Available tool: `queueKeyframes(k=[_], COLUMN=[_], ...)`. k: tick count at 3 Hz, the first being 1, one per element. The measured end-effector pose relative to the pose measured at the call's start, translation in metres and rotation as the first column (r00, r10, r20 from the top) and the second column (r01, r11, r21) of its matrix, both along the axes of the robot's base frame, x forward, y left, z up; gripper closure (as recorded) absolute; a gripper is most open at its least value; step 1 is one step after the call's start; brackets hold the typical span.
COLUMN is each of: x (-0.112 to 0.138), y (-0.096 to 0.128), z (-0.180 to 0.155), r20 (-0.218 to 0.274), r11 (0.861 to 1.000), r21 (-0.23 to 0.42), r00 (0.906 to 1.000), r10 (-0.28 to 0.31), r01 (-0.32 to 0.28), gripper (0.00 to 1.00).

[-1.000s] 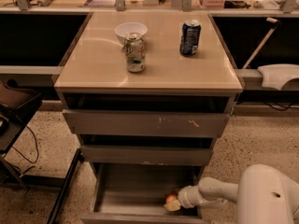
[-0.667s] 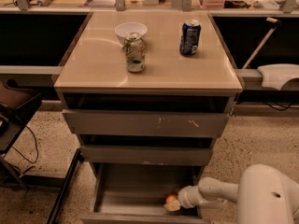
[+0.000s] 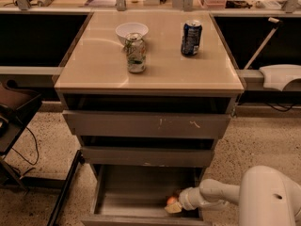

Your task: Place orange into bottom drawer

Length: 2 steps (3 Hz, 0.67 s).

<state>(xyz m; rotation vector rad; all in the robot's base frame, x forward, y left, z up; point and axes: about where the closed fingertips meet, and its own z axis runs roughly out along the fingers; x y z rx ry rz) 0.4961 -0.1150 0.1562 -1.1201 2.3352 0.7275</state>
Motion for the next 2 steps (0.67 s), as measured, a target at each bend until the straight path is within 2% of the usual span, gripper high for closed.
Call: queueKeyframes(k=[1, 2], x=[0.0000, 0.0000], y=[0.0000, 0.0000], z=[0.0000, 0.0000], r20=[0.000, 0.000], r11=[1.000, 1.000], r21=[0.000, 0.000], r00=[1.0000, 1.0000], r10=[0.000, 0.000], r01=[0.000, 0.000], gripper=[0.00, 0.00])
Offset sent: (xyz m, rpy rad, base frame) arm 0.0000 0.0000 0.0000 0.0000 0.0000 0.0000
